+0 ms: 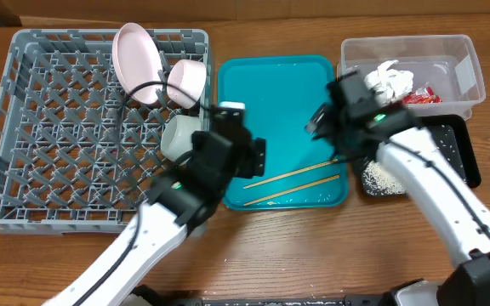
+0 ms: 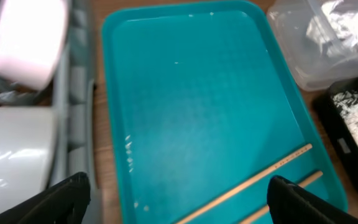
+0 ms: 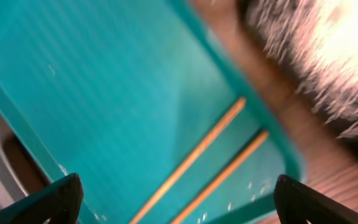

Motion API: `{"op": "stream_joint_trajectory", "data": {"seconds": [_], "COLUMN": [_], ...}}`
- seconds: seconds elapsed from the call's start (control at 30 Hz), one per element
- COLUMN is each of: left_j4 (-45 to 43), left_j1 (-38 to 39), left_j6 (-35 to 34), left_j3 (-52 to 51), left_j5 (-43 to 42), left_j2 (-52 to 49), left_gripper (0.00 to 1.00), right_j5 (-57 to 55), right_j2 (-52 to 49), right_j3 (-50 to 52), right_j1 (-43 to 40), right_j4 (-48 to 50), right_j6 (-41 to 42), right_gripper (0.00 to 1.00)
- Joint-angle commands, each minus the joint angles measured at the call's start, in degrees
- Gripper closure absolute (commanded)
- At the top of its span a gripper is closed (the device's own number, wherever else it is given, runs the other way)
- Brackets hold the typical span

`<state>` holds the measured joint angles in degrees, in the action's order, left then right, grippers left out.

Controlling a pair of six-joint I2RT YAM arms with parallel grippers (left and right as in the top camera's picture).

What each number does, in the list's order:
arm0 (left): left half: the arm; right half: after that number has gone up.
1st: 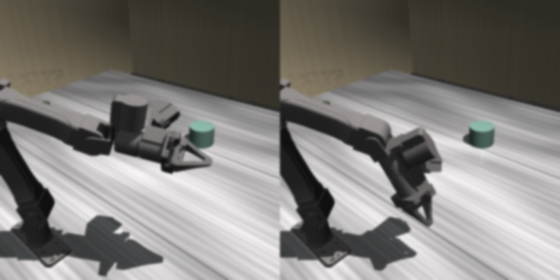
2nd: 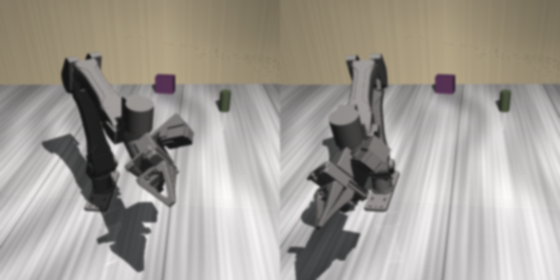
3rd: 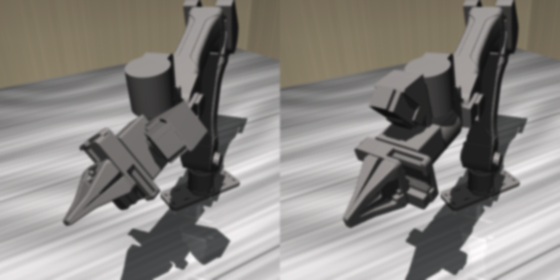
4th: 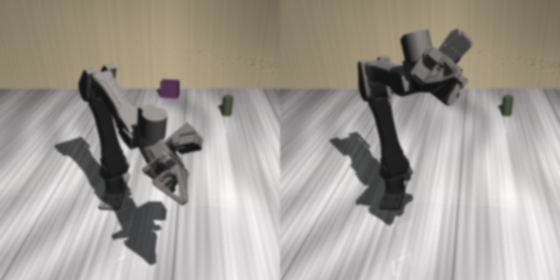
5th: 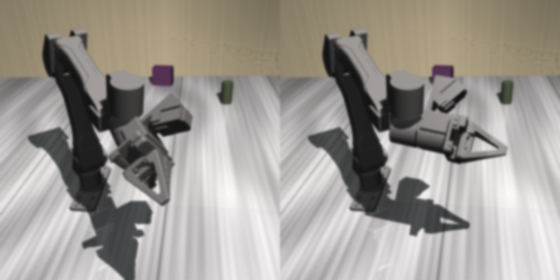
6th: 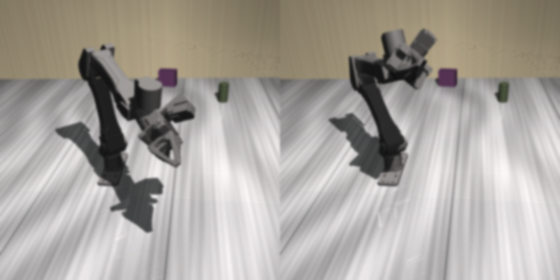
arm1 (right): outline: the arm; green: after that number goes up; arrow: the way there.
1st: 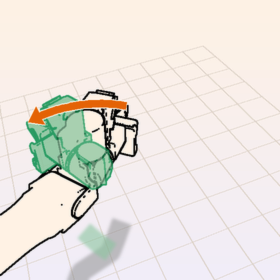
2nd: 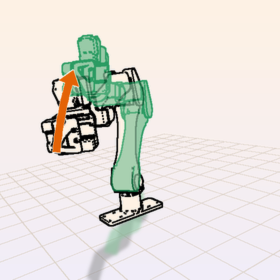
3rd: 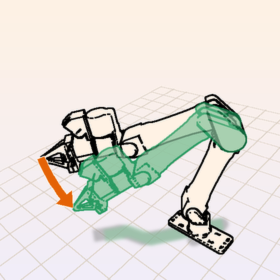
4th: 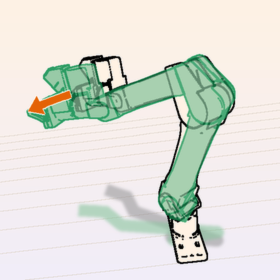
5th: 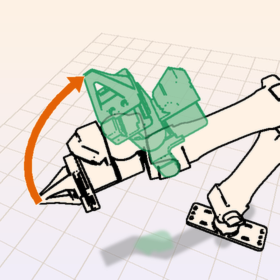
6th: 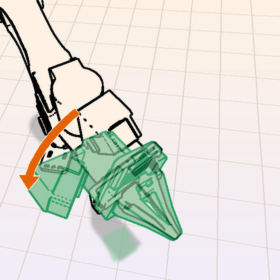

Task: Sort waste into correct bins and load items into the dishwasher
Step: 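Move the right gripper to the black tray, left gripper toward chopsticks, then lower the left gripper onto the upper chopstick and grasp it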

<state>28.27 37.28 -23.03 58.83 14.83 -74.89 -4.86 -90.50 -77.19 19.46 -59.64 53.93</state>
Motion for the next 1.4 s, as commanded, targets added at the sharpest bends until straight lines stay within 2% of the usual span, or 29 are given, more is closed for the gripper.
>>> {"op": "stream_joint_trajectory", "data": {"seconds": [0.0,0.1,0.2,0.4,0.47,0.6,0.87,0.97,1.37], "left_j4": [-4.44,-9.05,-8.31,3.58,7.43,10.91,14.43,14.51,14.75], "left_j1": [1.81,3.45,4.98,5.79,5.77,5.77,5.86,5.84,5.88], "left_j6": [5.62,8.96,15.02,30.14,34.14,37.97,44.61,45.20,48.41], "left_j3": [-0.09,0.72,5.09,18.64,21.90,24.22,24.20,24.20,24.20], "left_j5": [0.83,0.74,-1.29,-7.78,-9.44,-11.41,-13.90,-13.84,-12.92], "left_j2": [-6.97,-12.39,-18.18,-29.75,-32.50,-35.17,-37.27,-39.17,-40.94], "left_gripper": [0.08,0.00,0.00,0.00,0.04,0.20,0.24,0.30,0.46], "right_j5": [-3.78,-4.37,-4.66,-5.20,-5.18,-5.18,-5.18,-5.18,-5.18], "right_j2": [0.48,0.48,0.48,0.48,0.48,0.48,0.48,0.48,0.48], "right_j3": [-5.01,-6.78,-6.99,-6.99,-6.99,-6.99,-6.99,-6.99,-6.99], "right_j1": [-3.69,-7.10,-11.04,-16.15,-16.61,-16.59,-16.59,-16.59,-16.59], "right_j4": [-3.04,-5.81,-7.69,-10.73,-11.04,-10.99,-10.97,-10.97,-10.97], "right_j6": [-3.48,-5.60,-6.47,-6.45,-6.43,-6.43,-6.43,-6.43,-6.43], "right_gripper": [0.00,0.00,0.00,0.00,0.00,0.00,0.00,0.00,0.00]}}
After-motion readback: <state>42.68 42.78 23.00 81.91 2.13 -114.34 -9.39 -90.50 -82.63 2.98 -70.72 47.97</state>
